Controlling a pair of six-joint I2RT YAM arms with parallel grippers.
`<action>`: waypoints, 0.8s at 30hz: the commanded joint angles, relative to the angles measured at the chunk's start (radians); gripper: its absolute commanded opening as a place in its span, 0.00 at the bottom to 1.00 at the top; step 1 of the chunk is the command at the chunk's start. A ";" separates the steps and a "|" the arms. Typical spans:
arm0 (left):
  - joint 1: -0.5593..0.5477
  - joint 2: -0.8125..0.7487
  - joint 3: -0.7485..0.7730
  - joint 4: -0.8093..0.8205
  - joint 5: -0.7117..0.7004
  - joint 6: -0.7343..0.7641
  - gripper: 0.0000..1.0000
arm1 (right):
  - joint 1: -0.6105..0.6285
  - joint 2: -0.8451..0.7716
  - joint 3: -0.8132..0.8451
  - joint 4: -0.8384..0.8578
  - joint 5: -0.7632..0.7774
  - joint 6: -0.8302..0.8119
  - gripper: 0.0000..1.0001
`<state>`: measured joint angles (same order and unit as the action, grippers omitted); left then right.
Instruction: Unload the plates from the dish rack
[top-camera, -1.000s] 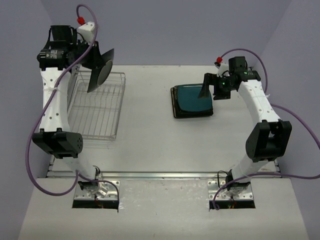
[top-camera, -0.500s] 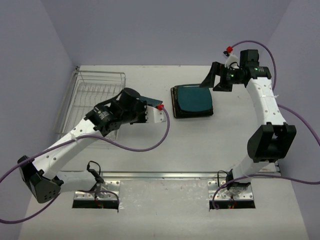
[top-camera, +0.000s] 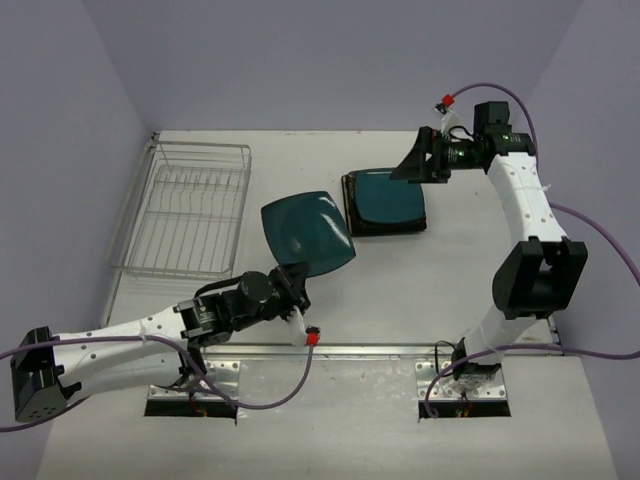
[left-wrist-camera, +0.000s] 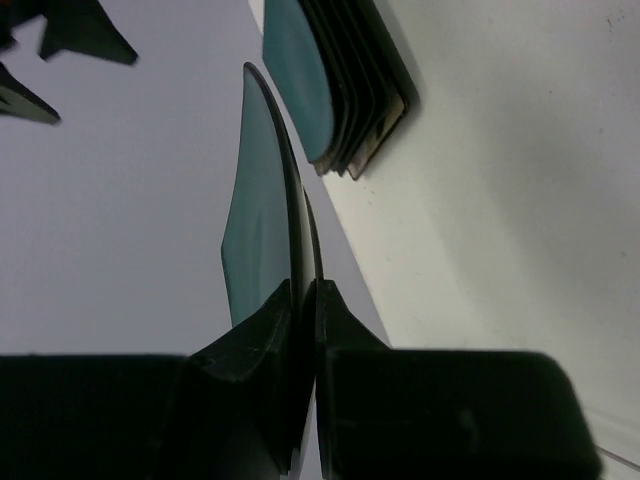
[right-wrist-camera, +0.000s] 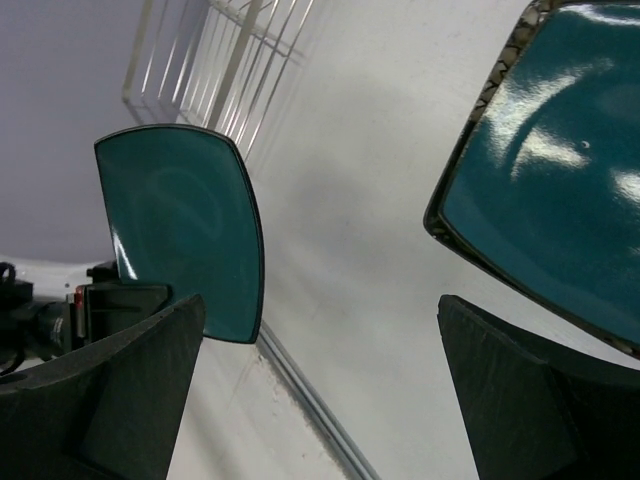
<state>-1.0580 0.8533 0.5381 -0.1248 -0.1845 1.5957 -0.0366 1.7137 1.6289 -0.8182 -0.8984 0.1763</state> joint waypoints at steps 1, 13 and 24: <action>-0.050 -0.075 -0.025 0.402 -0.005 0.250 0.00 | 0.024 0.028 -0.008 -0.012 -0.153 -0.057 0.99; -0.104 0.029 0.034 0.477 -0.141 0.171 0.00 | 0.229 -0.018 -0.341 0.232 -0.155 0.136 0.96; -0.114 0.076 0.057 0.485 -0.214 0.081 0.00 | 0.236 -0.087 -0.344 0.303 -0.119 0.210 0.85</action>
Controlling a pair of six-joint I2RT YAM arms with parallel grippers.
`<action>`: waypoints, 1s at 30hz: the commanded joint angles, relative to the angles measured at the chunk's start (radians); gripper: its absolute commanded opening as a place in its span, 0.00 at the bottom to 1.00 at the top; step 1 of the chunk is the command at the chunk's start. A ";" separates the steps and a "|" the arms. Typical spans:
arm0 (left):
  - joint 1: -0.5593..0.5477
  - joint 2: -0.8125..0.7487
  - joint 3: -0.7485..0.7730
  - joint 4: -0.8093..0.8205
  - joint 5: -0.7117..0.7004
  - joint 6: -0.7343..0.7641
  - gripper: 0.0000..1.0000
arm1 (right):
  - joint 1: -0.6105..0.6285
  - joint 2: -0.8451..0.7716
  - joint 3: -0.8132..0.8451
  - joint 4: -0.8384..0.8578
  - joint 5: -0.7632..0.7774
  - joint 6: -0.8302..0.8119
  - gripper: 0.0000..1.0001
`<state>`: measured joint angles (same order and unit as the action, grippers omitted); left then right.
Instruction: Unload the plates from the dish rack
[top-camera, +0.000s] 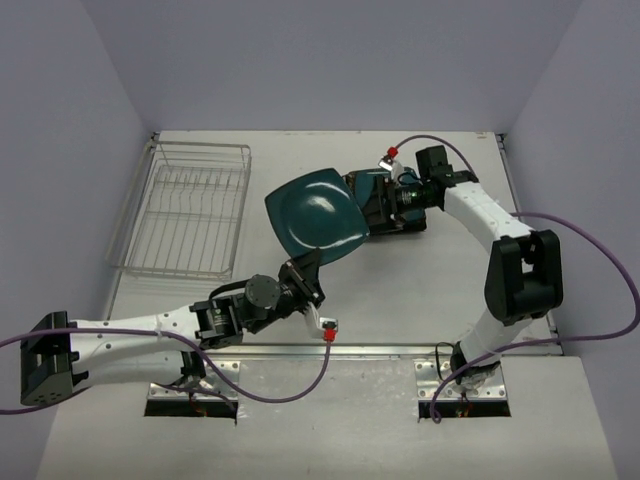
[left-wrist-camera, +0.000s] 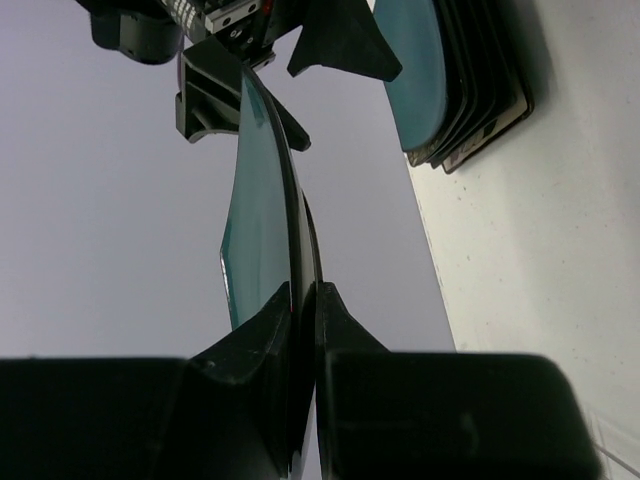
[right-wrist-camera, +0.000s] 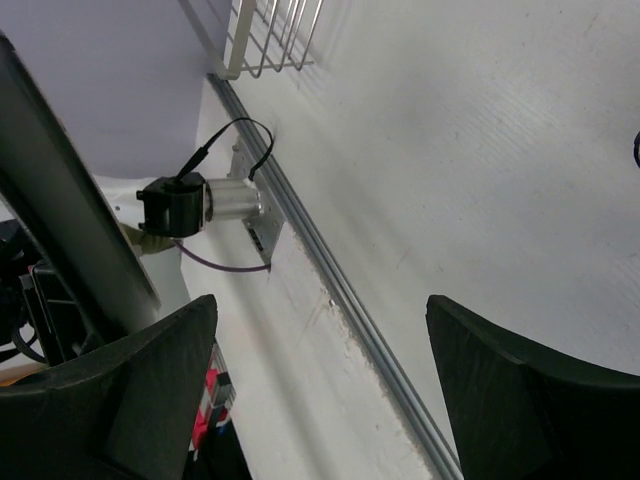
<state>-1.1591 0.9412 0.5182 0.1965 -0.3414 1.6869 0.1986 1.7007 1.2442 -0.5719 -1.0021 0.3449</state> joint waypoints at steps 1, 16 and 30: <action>-0.011 -0.012 0.076 0.164 -0.060 -0.016 0.00 | -0.008 -0.078 0.049 0.061 0.001 0.048 0.85; -0.011 -0.021 0.077 0.136 -0.076 -0.075 0.00 | -0.068 -0.018 0.018 0.308 -0.234 0.309 0.87; -0.013 0.021 0.117 0.123 -0.080 -0.113 0.00 | 0.045 0.043 0.078 0.297 -0.196 0.309 0.51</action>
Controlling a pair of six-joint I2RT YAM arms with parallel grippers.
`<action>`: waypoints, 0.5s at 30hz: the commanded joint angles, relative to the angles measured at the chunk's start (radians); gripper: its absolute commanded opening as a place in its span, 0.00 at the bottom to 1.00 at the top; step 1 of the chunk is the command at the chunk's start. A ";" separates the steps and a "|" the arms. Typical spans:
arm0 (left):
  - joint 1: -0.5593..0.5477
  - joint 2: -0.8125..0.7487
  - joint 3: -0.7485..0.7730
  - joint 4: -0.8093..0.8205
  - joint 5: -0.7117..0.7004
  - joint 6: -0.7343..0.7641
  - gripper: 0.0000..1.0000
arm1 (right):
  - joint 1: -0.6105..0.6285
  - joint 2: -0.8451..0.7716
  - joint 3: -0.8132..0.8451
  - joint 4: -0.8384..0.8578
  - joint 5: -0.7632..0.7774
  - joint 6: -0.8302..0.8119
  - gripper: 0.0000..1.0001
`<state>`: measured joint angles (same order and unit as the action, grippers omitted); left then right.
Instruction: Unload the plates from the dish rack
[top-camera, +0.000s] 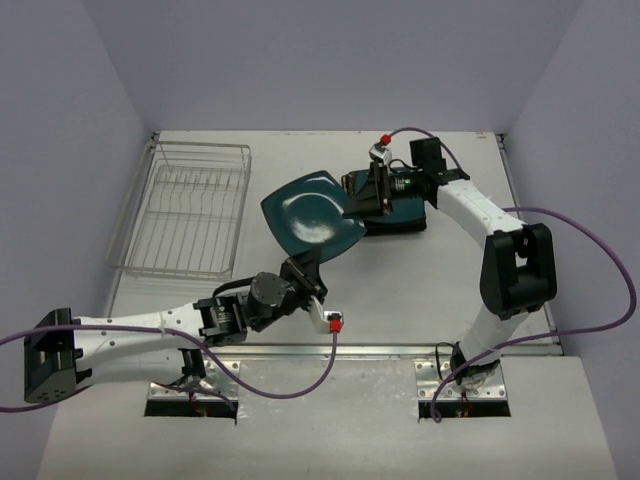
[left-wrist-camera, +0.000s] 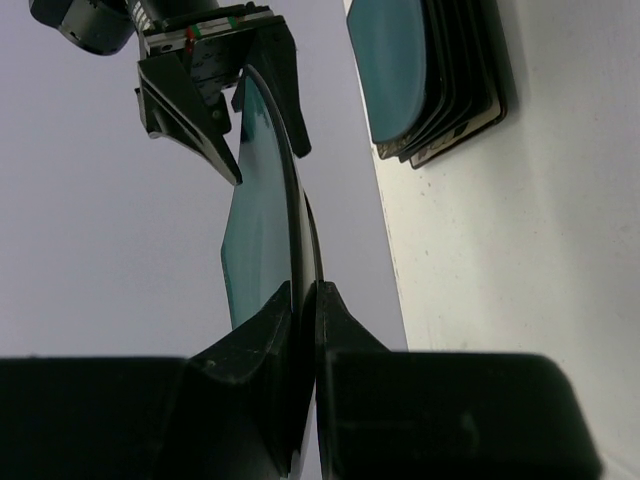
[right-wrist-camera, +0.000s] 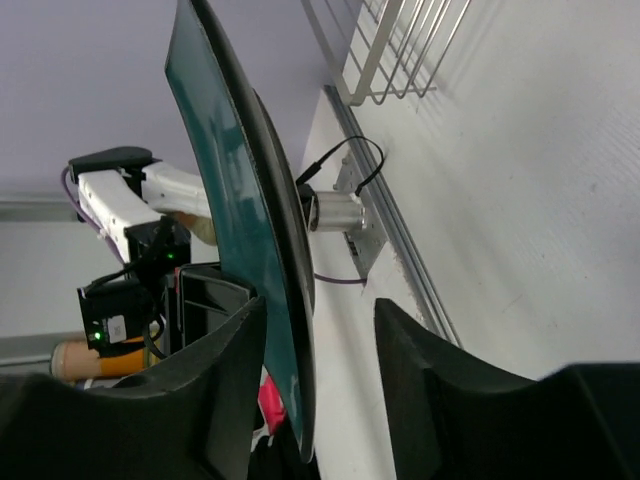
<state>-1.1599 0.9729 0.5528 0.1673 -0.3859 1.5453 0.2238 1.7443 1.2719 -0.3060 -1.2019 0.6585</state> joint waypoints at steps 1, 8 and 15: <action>-0.012 -0.007 0.084 0.152 -0.036 0.028 0.00 | 0.019 -0.002 0.049 0.031 0.007 -0.006 0.44; -0.012 0.011 0.095 0.154 -0.067 0.023 0.20 | 0.002 -0.027 0.043 0.017 0.037 -0.023 0.00; -0.003 -0.004 0.150 0.081 -0.138 -0.074 0.92 | -0.203 -0.049 0.028 -0.002 0.036 -0.040 0.00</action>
<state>-1.1643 0.9993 0.6071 0.1975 -0.4445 1.5345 0.1773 1.7462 1.2785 -0.3458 -1.1452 0.6473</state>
